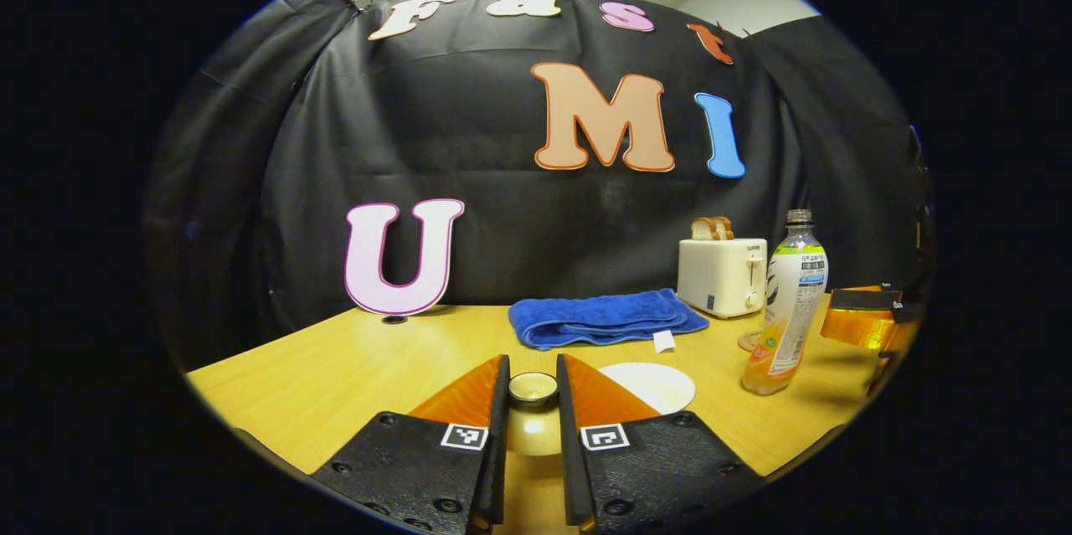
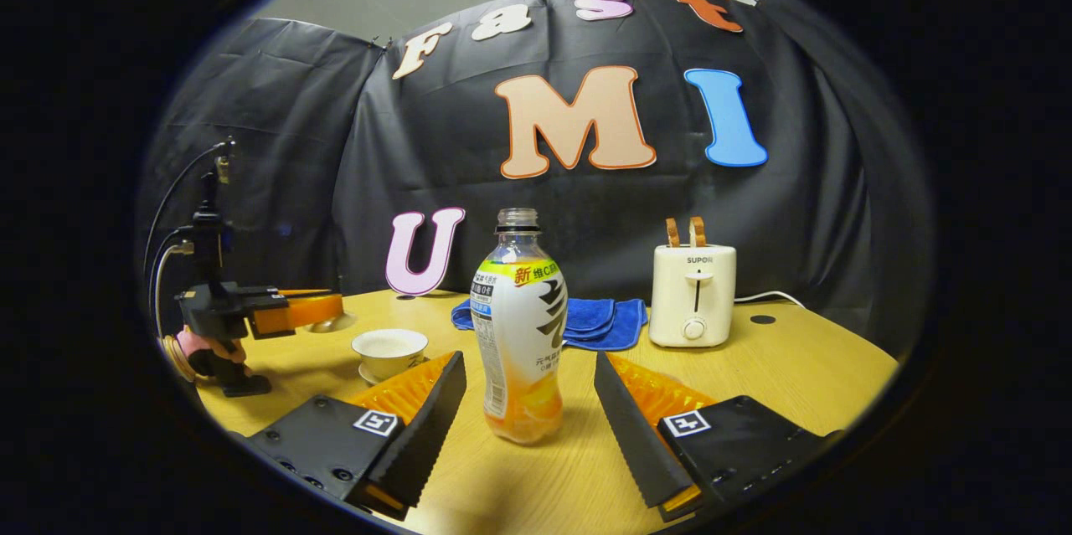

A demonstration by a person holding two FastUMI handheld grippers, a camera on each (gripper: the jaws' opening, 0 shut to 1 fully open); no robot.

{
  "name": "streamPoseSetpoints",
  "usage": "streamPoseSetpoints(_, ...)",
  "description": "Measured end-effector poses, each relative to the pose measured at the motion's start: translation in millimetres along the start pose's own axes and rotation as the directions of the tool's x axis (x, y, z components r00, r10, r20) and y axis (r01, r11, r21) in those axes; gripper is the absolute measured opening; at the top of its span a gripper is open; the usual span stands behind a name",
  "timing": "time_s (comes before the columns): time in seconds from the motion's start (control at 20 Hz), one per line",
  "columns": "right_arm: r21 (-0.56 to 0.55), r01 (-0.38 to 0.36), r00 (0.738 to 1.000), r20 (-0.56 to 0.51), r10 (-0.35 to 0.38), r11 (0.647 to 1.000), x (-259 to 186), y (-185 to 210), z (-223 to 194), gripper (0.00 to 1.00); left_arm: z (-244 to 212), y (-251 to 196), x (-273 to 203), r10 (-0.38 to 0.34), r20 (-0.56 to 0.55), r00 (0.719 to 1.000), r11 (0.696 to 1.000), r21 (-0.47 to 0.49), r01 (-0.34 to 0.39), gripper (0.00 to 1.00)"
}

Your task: Open the teacup lid with one hand, grasp the water bottle and pour water into the teacup with the other hand; after pouring, place the water bottle on the coaster and then close the teacup lid.

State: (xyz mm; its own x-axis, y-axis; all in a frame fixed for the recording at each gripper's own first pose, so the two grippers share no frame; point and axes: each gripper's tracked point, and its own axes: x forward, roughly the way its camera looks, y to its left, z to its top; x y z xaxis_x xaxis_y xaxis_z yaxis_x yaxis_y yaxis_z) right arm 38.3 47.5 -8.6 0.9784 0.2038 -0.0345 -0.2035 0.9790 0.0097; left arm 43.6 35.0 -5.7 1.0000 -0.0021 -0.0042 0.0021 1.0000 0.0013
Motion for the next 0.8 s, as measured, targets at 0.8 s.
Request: streamPoseSetpoints(0.8, -0.017, 0.073, 0.975, -0.211, -0.075, 0.997, 56.1, 6.5, -33.3, 0.76, -1.6, 45.6, -16.6, 0.107, 0.001, 0.994, 0.994, 0.003, -0.107, 0.26)
